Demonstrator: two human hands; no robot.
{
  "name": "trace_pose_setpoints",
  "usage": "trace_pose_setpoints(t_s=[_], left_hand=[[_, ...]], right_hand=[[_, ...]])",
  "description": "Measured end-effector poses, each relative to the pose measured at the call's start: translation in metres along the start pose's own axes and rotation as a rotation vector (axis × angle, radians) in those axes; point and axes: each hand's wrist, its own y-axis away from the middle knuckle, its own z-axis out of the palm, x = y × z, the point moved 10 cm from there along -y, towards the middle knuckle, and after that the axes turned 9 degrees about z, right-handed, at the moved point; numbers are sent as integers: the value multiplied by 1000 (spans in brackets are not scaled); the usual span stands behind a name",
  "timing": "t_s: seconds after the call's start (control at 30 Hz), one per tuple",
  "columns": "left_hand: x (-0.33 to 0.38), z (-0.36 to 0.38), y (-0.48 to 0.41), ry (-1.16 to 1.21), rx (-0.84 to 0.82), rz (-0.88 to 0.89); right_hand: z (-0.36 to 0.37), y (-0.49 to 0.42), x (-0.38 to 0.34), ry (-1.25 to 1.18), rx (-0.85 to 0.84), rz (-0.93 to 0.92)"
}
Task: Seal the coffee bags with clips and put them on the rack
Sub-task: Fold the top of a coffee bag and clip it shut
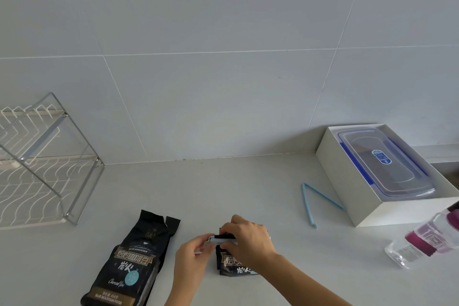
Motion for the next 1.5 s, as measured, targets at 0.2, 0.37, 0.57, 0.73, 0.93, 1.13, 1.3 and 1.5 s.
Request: trace_pose_setpoints(t_s=[0.2,0.37,0.57,0.73,0.93,1.13,1.3,1.5], left_hand=[[0,-6,2,49,4,25],[14,1,0,42,-73,56],[15,9,4,255,-87,-113],[1,17,6,371,-133,-202],[-24,30,19,456,-100,-346],[-34,36,17,460,-95,-393],[-36,34,19,471,-91,-399],[-30,33,24,455,-157,-351]], right_hand=[[-11,1,-6,-47,6,-78],[-25,8,-14,-146,137,-121],[-19,4,-24,-51,110,-128],[-17,6,-23,-16,169,-147],[-12,18,-20,-9,187,-209],[-11,13,-24,-24,76,-172],[-7,11,-20,-23,112,-90],[-8,16,-10,-177,80,-6]])
